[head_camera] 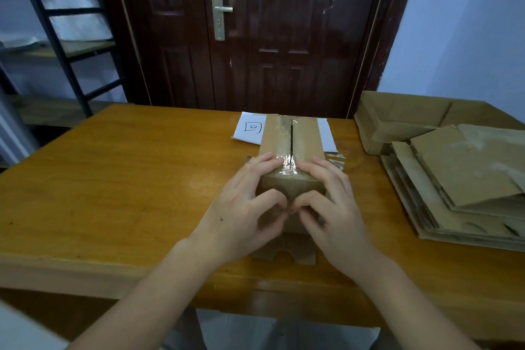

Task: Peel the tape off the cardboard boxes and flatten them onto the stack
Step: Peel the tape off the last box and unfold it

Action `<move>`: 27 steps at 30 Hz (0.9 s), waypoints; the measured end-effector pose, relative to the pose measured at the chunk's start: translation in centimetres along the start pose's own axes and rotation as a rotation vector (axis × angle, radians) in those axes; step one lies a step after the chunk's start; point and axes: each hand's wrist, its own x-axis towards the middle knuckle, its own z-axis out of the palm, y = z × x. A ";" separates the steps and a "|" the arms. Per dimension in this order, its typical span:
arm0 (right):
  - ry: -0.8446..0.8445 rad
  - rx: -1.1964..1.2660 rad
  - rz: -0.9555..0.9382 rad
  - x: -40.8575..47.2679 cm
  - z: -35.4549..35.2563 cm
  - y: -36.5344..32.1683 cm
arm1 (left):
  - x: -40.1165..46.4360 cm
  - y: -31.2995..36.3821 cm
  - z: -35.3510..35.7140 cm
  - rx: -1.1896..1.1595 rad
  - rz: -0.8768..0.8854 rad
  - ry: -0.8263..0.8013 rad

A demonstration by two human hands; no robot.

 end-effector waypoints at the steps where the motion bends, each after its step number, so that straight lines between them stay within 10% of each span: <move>1: 0.005 0.010 0.000 0.0 0.0 0.0 | 0.0 0.1 0.0 -0.013 -0.010 -0.007; 27: 0.014 0.107 0.085 0.6 -1.1 -0.9 | 0.5 0.8 -1.4 -0.014 -0.070 0.016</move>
